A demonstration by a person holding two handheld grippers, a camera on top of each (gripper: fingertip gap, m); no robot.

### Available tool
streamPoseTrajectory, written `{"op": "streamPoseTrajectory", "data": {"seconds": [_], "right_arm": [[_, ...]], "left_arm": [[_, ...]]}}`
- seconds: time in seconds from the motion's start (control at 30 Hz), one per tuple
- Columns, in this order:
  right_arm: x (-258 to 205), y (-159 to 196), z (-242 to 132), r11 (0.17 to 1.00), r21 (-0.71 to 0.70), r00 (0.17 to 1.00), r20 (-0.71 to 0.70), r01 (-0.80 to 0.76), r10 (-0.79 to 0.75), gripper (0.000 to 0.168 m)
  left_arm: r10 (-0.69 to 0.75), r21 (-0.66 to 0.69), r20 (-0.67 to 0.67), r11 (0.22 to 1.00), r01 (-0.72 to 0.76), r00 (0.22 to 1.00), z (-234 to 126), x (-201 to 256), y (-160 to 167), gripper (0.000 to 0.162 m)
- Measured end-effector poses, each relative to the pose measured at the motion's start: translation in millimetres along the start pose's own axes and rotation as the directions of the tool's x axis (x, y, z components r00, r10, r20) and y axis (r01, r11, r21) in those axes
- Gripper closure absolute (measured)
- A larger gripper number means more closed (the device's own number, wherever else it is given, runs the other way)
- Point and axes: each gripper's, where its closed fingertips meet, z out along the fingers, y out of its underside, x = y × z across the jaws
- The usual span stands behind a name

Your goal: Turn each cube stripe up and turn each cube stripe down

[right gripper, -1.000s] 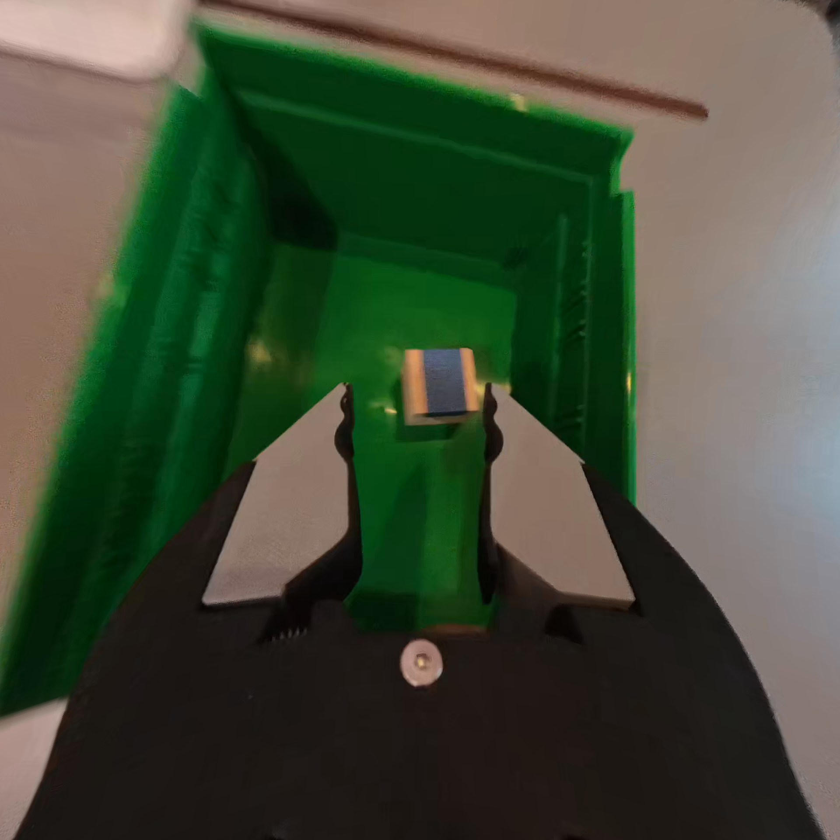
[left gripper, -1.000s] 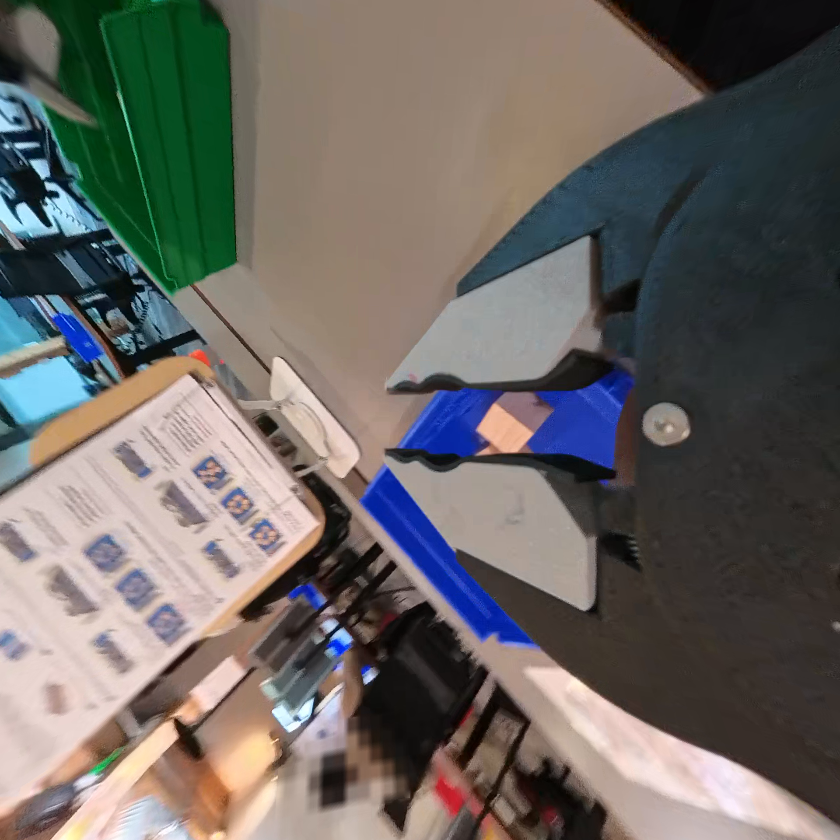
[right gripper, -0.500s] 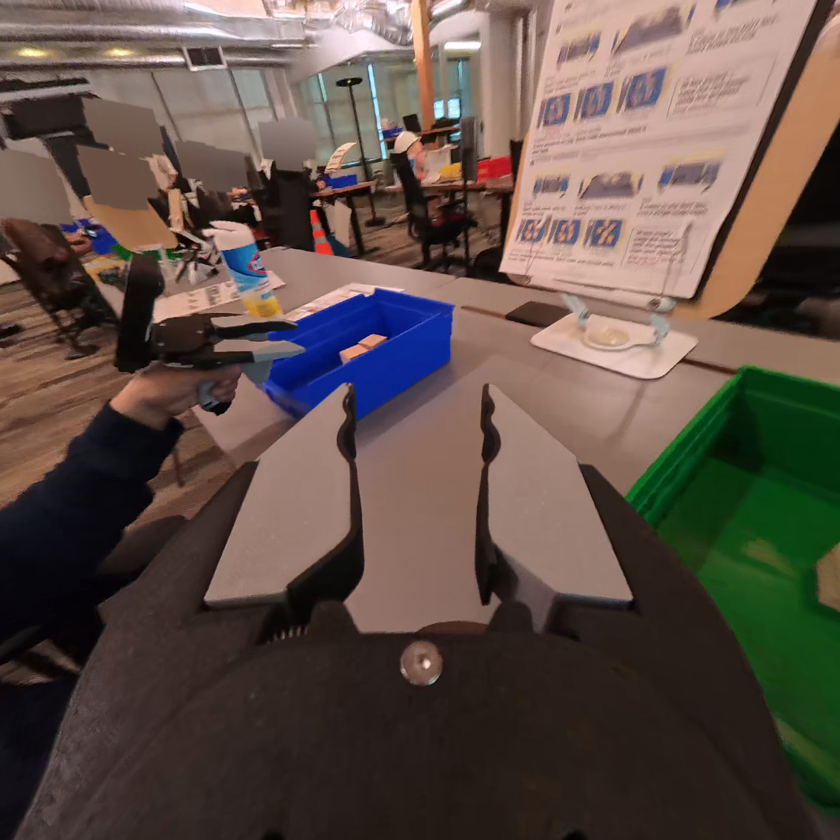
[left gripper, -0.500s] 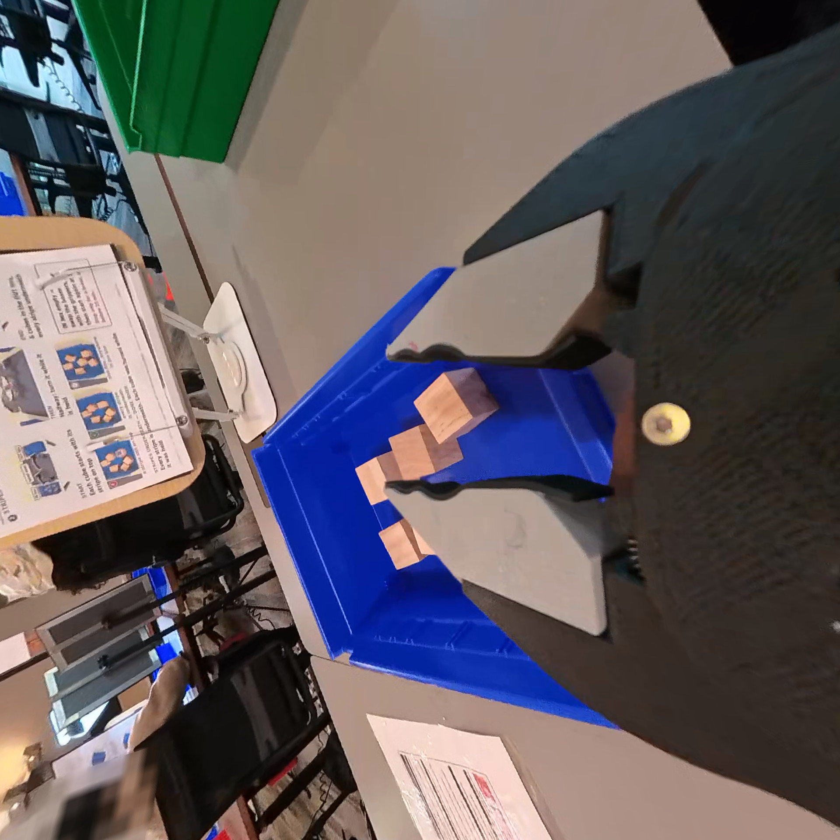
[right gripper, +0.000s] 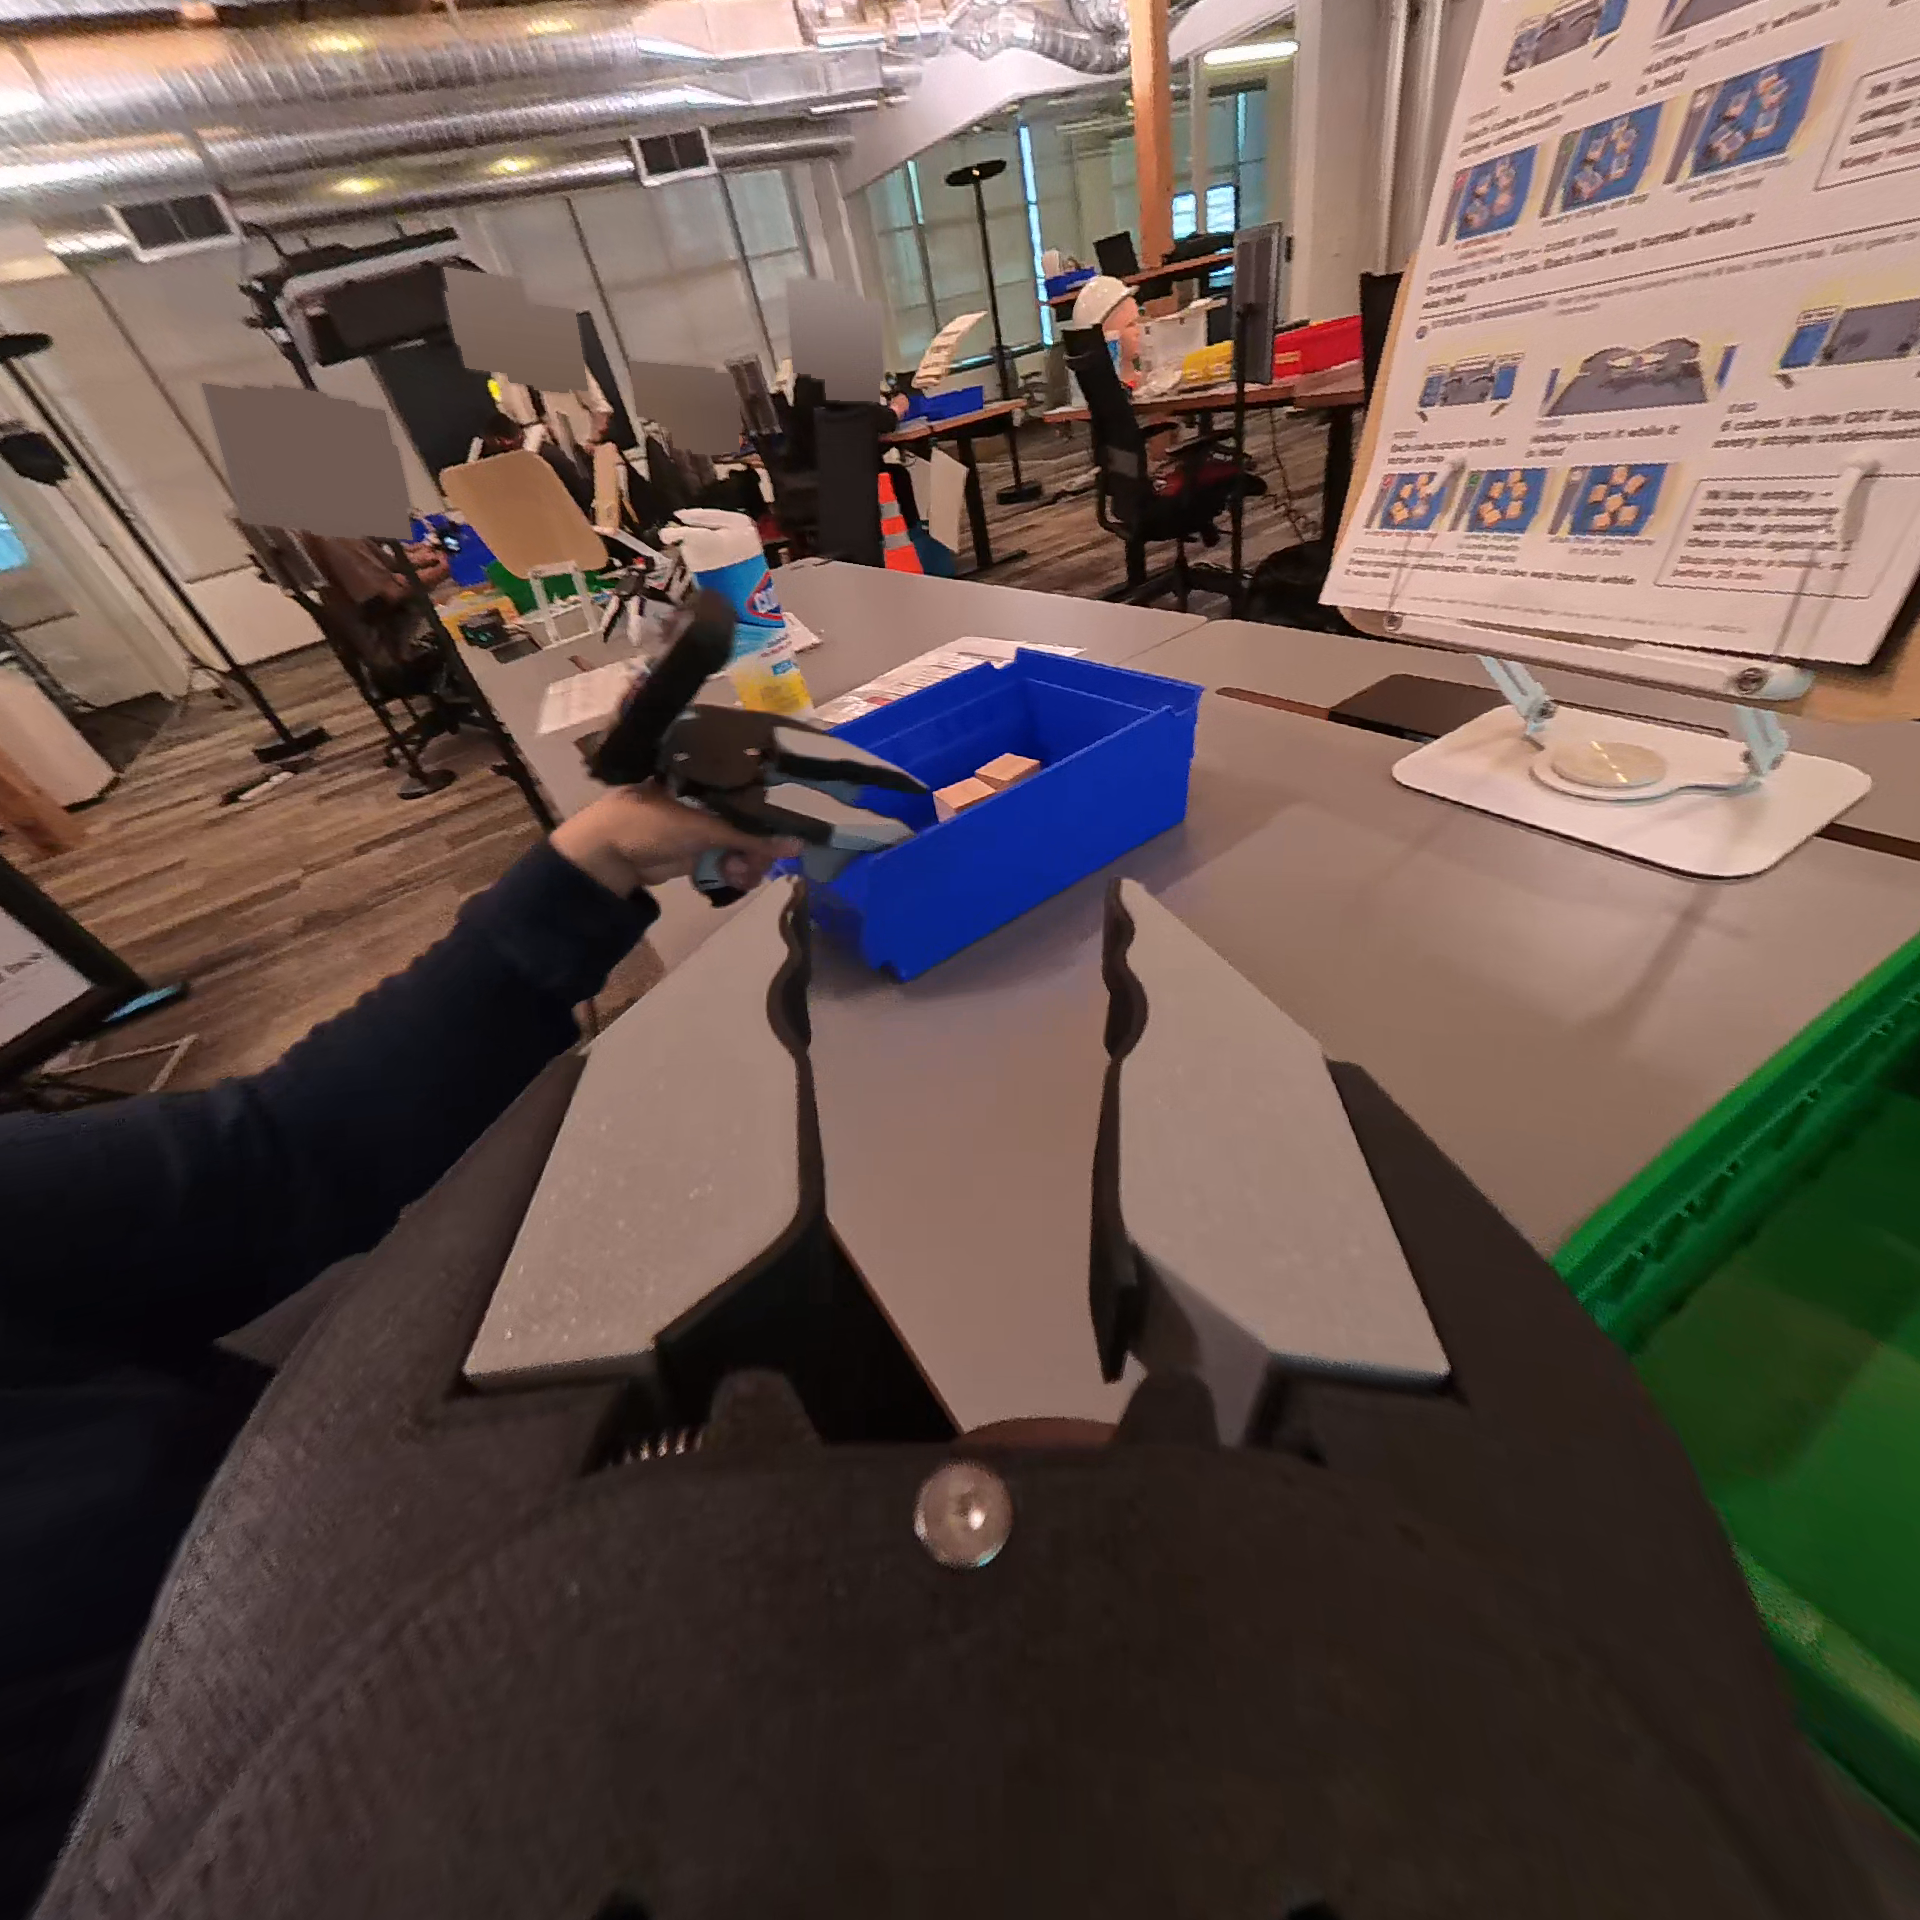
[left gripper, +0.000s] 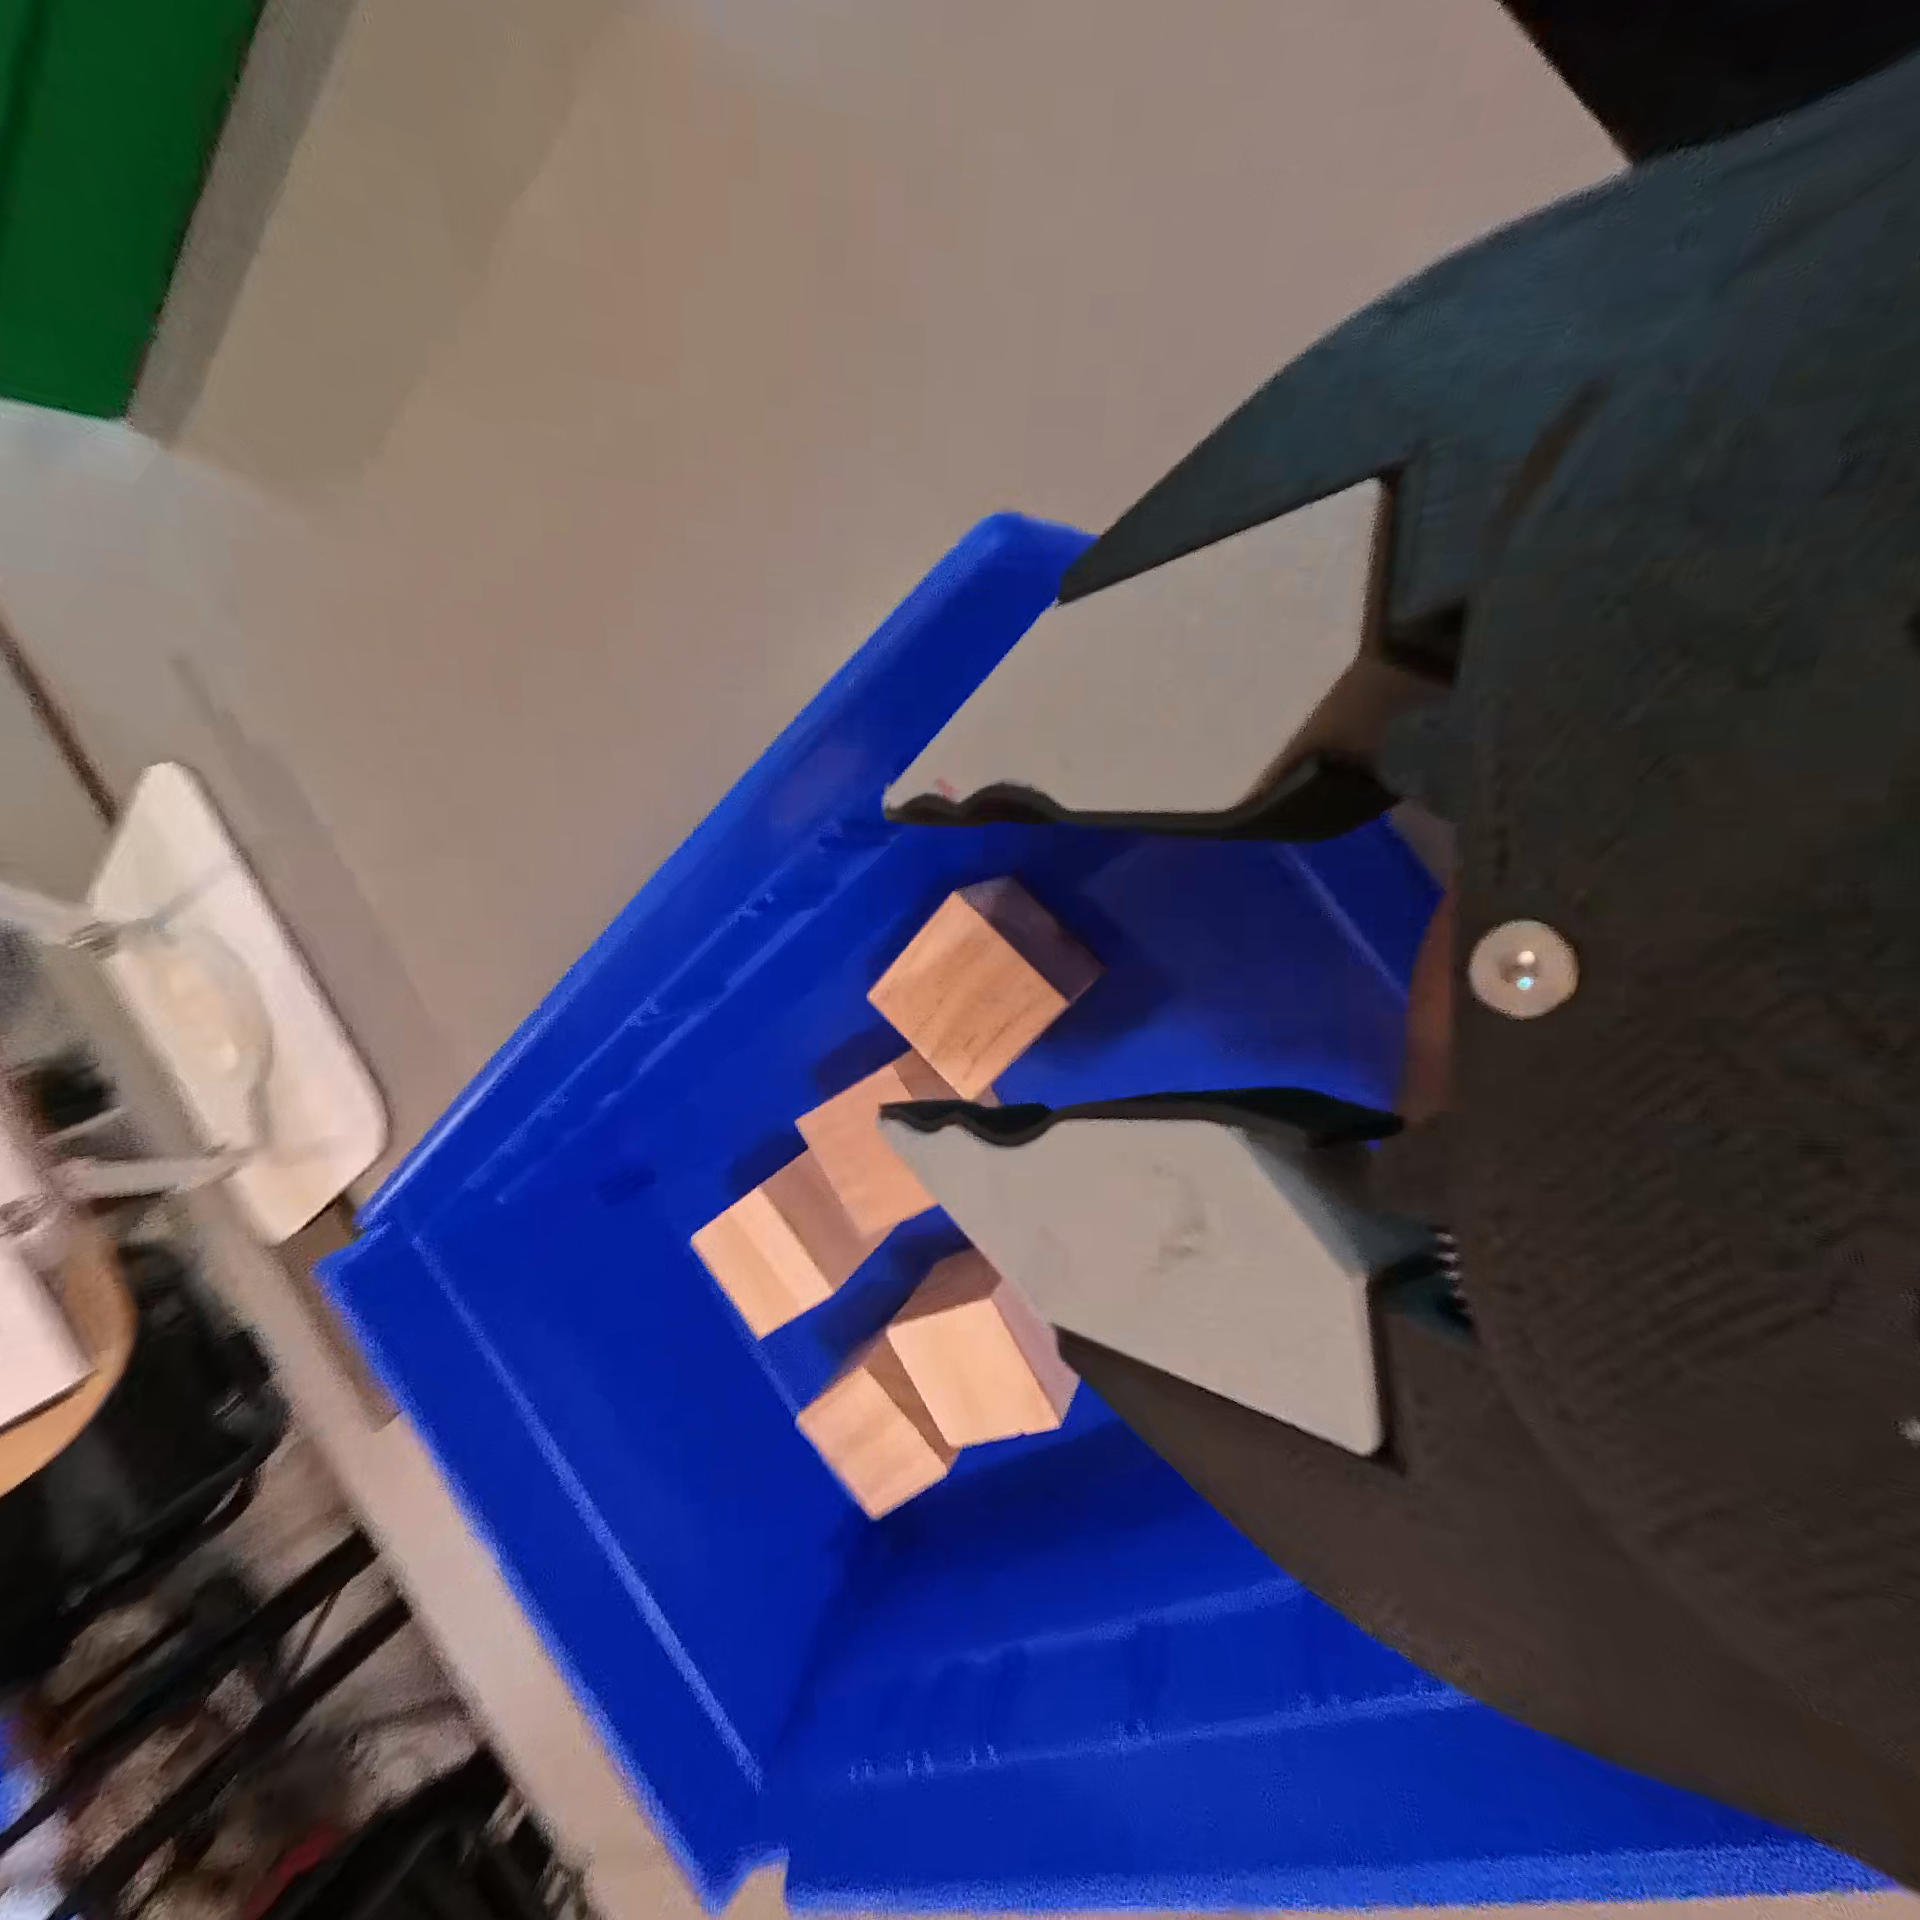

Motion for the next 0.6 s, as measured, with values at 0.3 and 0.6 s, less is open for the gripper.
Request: {"op": "streamPoseTrajectory", "data": {"seconds": [0.3,0.6], "right_arm": [[-7.5,-4.0,-2.8,0.999,0.008,0.999,-0.007,0.034,-0.033,0.114],[-7.4,-6.8,-7.7,0.999,0.023,0.999,-0.01,0.033,-0.033,0.115]], "left_arm": [[0.044,-0.411,-0.127,0.907,-0.093,0.991,42.5,-3.6,40.6,0.095],[0.108,-0.45,-0.127,0.88,-0.155,0.986,58.1,-5.5,59.6,0.102]]}}
